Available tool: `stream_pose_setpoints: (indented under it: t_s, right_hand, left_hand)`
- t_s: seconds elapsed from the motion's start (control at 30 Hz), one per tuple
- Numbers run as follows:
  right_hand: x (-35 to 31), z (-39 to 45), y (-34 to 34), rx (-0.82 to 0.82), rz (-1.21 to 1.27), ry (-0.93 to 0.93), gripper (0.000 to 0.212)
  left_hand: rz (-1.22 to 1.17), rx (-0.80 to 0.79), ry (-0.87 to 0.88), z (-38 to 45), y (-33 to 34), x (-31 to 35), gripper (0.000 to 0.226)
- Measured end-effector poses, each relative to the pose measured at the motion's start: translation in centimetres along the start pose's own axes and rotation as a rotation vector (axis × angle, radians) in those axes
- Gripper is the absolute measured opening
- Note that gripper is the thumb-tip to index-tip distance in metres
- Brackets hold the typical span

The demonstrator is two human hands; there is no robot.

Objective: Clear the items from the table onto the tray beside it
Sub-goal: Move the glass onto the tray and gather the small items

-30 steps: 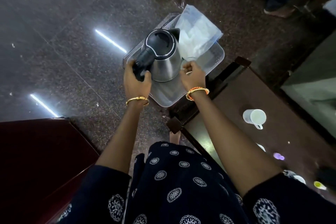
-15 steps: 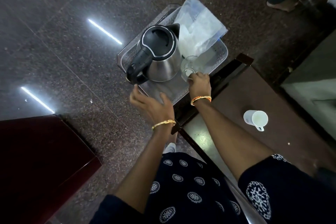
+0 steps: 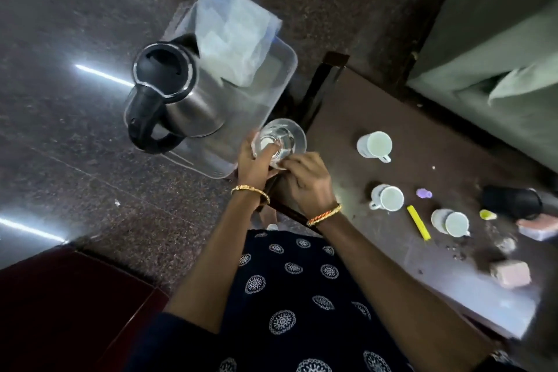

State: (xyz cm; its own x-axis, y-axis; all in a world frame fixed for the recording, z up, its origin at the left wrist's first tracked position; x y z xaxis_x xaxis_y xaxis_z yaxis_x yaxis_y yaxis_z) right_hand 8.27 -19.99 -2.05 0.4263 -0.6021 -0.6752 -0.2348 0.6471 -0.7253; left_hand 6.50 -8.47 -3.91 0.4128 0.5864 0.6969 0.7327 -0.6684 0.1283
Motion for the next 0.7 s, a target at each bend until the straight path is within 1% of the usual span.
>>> stream_pose_setpoints:
  t_s: [0.07,0.1,0.17,0.23,0.3,0.33,0.37,0.43,0.5,0.57,0.63,0.7]
  right_hand:
    - [0.9,-2.2,-1.6,-0.018,0.034,0.064,0.025]
    - [1.3,-3.3,-2.4,-0.019,0.066,0.112,0.032]
    - [2.7,-5.5,-4.6,0.044,0.111,0.253,0.048]
    - [4.9,-7.3,-6.9,0.144,0.185,0.504,0.059]
    - [7.2,-8.6,-8.7,0.158,0.326,0.832,0.064]
    - [8.6,-9.3,-9.6,0.113,0.387,0.983,0.062]
    - [10.1,-9.9,-10.4,0.055,0.424,1.092,0.055]
    - [12.6,-10.9,-12.4,0.013,0.446,1.19,0.035]
    - [15.0,-11.8,-15.1,0.059,0.379,1.23,0.027]
    - [17.9,-12.9,-17.7,0.137,0.259,1.265,0.021]
    - [21.0,-13.5,-20.0,0.232,0.194,1.348,0.022]
    - [24.8,-13.7,-22.4,0.337,0.172,1.437,0.025]
  left_hand:
    - [-0.004,-0.017,-0.042,-0.9,1.3,-1.4,0.044]
    - [0.007,-0.019,-0.061,-1.4,2.0,-2.0,0.044]
    - [0.057,-0.04,-0.095,-2.4,3.8,-3.6,0.042]
    - [0.131,-0.084,-0.12,-3.6,5.9,-5.4,0.041]
    - [0.222,-0.145,-0.131,-4.8,8.3,-6.8,0.038]
    - [0.286,-0.186,-0.124,-5.5,9.9,-7.6,0.036]
    - [0.36,-0.229,-0.101,-6.2,11.6,-8.6,0.036]
    - [0.478,-0.302,-0.044,-7.4,14.9,-10.7,0.037]
    - [0.596,-0.34,-0.008,-8.6,18.6,-13.0,0.037]
    - [0.742,-0.396,0.061,-9.2,22.5,-15.1,0.034]
    - [0.831,-0.482,0.113,-9.6,26.4,-17.0,0.032]
    - [0.825,-0.525,0.085,-9.8,30.5,-19.0,0.037]
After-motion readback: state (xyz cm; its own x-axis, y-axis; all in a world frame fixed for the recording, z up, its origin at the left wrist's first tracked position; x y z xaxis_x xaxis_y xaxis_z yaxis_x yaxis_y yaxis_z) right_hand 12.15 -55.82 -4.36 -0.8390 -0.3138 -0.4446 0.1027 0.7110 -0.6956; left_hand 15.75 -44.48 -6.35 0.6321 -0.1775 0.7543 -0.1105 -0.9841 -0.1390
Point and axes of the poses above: each hand's wrist, its own z-axis towards the middle knuckle, its own y-axis out of the palm, x = y × z, the point moved 1 cm from there along z, towards the middle knuckle, and after that the axes turned 8 degrees about y, right-handed, at the moved point
